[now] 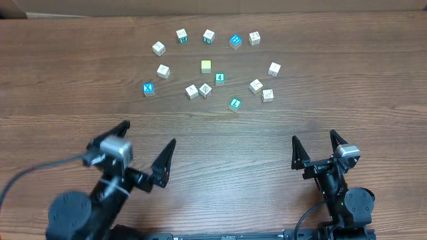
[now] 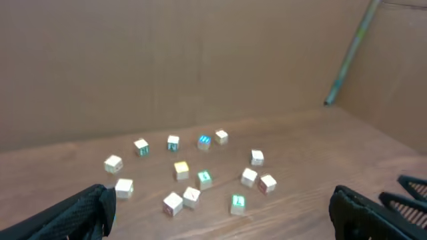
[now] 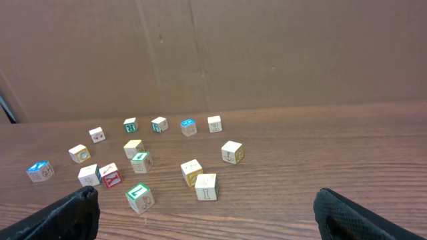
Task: Form a horizontal line
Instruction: 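Swing the left gripper up over the block cluster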
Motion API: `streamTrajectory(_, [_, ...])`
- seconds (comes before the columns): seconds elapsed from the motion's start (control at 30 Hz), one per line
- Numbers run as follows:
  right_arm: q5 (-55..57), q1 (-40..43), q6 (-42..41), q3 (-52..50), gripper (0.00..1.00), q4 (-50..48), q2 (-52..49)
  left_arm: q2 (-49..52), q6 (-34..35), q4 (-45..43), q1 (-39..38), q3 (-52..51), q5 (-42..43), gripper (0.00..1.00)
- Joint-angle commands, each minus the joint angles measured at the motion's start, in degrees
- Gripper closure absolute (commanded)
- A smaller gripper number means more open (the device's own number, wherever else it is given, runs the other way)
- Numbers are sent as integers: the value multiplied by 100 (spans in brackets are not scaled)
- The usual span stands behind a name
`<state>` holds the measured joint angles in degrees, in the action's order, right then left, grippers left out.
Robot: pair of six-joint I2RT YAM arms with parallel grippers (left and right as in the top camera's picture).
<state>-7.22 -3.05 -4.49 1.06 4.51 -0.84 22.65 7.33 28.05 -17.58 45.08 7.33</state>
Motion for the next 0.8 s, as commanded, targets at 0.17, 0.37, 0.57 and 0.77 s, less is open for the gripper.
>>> streamTrajectory(0.17, [26,-26,-13,-59,0,-28,68,2369,-68,1307,31,2697,892,0])
streamTrajectory(0.37, [26,-26,-13,-59,0,-28,68,4129,-487,2830,31,4977,1005,0])
streamTrajectory(0.57, [26,-26,-13,-59,0,-26,68,5681,-719,4295,31,6837,929,0])
streamTrajectory(0.77, [26,-26,-13,-59,0,-28,68,6529,-717,4835,31,7541,765,0])
